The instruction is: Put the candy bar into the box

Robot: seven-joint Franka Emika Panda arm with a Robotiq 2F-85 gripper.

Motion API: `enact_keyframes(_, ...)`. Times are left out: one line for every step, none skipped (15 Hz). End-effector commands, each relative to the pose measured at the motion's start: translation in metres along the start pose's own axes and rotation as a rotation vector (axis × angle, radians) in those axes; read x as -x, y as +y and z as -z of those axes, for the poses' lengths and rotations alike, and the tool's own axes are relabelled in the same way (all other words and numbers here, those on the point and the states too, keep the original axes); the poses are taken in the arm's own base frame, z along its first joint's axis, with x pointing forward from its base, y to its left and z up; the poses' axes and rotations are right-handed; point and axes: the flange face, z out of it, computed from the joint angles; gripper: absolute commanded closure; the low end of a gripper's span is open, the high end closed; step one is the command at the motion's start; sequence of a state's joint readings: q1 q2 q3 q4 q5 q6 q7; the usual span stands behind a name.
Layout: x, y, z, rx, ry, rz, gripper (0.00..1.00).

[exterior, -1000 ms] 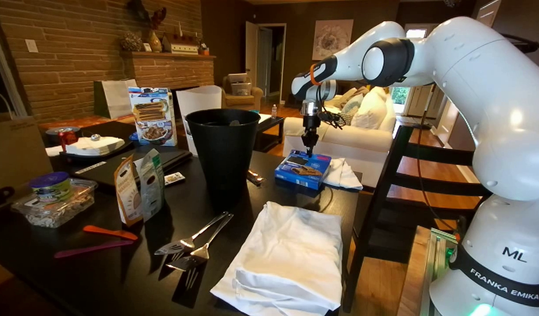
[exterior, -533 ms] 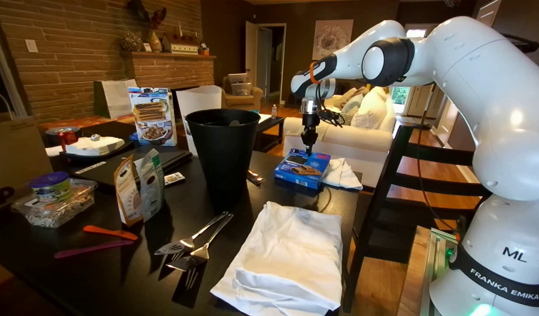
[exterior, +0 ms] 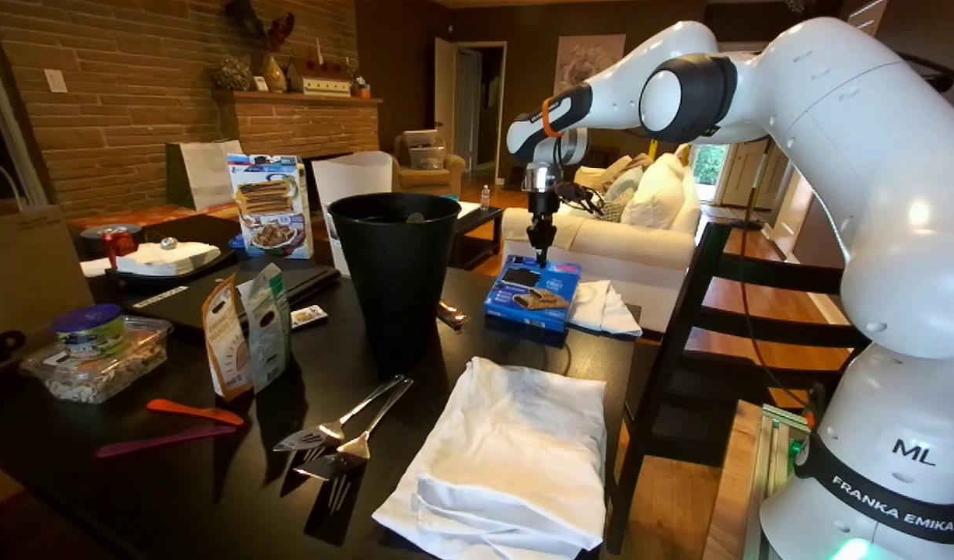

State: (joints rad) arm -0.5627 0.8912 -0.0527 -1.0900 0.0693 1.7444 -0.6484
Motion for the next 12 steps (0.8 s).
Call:
enact_keyframes(0.004,-0.019,0.019,0.063,-0.02,0.025,1.0)
enact_keyframes(0.004,-0.025,0.021,0.077,-0.026,0.035,1.0)
enact_keyframes(0.004,-0.031,0.025,0.088,-0.036,0.043,1.0)
enact_keyframes(0.005,-0.037,0.026,0.101,-0.042,0.05,1.0)
enact_keyframes(0.005,-0.043,0.028,0.12,-0.049,0.059,1.0)
enact_keyframes(0.006,-0.049,0.028,0.135,-0.058,0.068,1.0)
enact_keyframes(0.006,-0.055,0.026,0.153,-0.062,0.073,1.0)
enact_keyframes(0.007,-0.061,0.027,0.175,-0.067,0.079,1.0)
enact_keyframes(0.007,-0.066,0.024,0.194,-0.068,0.083,1.0)
enact_keyframes(0.008,-0.072,0.023,0.212,-0.064,0.087,1.0)
enact_keyframes(0.008,-0.077,0.021,0.232,-0.055,0.088,1.0)
enact_keyframes(0.009,-0.083,0.02,0.249,-0.051,0.09,1.0)
